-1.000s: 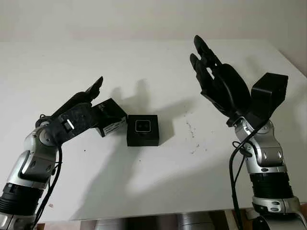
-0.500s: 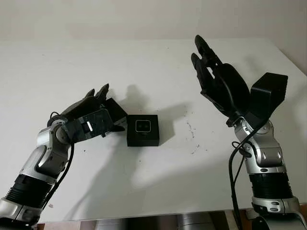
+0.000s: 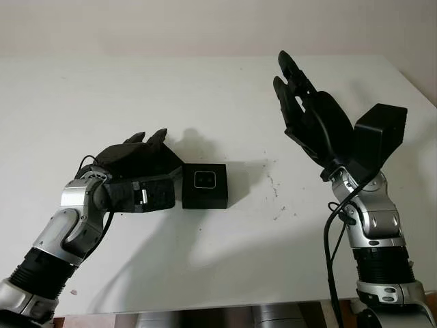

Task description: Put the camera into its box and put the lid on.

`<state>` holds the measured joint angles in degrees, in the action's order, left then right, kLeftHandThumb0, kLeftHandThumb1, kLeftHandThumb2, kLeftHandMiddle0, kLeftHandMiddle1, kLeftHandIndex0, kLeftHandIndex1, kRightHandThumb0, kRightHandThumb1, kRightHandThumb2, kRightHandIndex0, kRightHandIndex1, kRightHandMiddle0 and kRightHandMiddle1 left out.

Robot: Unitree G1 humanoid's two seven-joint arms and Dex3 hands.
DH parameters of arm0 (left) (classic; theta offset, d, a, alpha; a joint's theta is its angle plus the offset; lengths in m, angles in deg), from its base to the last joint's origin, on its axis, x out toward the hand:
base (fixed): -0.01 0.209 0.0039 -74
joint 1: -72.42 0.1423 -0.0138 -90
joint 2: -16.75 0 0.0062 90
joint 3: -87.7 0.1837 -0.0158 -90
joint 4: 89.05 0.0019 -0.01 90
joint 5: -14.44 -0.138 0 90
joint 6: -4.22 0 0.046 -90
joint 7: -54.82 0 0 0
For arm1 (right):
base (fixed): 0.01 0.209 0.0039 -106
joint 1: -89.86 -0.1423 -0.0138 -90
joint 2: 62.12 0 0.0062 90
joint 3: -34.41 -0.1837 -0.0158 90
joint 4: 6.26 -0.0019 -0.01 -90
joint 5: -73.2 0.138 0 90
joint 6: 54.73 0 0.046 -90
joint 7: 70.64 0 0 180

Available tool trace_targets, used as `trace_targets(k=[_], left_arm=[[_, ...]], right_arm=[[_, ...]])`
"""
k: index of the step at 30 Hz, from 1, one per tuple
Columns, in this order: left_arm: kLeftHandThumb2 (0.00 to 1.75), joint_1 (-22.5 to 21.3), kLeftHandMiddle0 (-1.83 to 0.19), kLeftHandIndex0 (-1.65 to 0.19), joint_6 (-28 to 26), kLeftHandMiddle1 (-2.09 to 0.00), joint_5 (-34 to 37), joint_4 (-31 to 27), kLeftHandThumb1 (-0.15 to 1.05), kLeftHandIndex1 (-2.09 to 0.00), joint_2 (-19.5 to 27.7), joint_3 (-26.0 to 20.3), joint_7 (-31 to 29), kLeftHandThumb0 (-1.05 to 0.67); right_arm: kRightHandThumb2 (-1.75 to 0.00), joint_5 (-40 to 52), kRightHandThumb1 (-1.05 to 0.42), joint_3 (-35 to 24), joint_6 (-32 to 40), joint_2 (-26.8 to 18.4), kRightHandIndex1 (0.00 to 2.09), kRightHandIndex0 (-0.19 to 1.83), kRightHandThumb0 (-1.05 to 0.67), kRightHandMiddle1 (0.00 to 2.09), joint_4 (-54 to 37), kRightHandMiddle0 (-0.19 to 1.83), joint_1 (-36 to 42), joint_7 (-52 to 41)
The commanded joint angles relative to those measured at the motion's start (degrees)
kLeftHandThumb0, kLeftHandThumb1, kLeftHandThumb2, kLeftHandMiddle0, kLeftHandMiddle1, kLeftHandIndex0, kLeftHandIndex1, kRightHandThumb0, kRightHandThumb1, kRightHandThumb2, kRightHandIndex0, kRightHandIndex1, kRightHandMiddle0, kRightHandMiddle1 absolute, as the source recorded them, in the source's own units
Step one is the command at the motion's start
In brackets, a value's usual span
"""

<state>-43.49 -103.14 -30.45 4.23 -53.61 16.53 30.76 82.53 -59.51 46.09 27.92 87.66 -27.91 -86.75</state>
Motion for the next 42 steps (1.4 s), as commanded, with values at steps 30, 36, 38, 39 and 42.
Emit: trace_targets(k=[30,36,38,39,42], left_arm=[[0.05,1.3,-0.37,-0.37,5.0,-1.10,12.0,6.7,1.00,-1.11,-1.3,-6.3,3.0,-0.11],[0.05,0.0,-0.35,-0.35,4.2,-1.28,13.8,4.5,0.99,-1.14,0.3,-8.8,0.8,-0.09],[0.05,-0.9,-0.32,-0.34,3.0,-1.28,13.6,2.9,0.99,-1.14,1.1,-9.5,-0.1,-0.10],[0.05,-1.4,-0.32,-0.33,2.3,-1.24,13.3,2.1,0.99,-1.12,1.5,-9.7,-0.5,-0.10],[0.05,-2.2,-0.37,-0.36,2.0,-1.13,13.8,0.8,0.99,-1.06,2.0,-11.4,0.6,-0.09]], right_arm=[[-0.63,-1.3,-1.05,-0.3,0.1,0.5,0.06,-0.07,-0.63,0.05,-3.2,-0.04,1.8,2.1],[-0.64,-1.2,-1.05,-0.3,0.6,0.8,0.06,-0.07,-0.63,0.05,-3.7,-0.03,2.2,2.4],[-0.64,-1.2,-1.05,-0.3,0.7,1.0,0.06,-0.07,-0.62,0.05,-3.9,-0.03,2.3,2.6],[-0.64,-1.1,-1.05,-0.3,0.9,1.1,0.06,-0.07,-0.62,0.05,-4.0,-0.03,2.4,2.6],[-0.64,-1.1,-1.05,-0.3,0.8,1.2,0.06,-0.07,-0.62,0.05,-4.0,-0.04,2.6,2.5]])
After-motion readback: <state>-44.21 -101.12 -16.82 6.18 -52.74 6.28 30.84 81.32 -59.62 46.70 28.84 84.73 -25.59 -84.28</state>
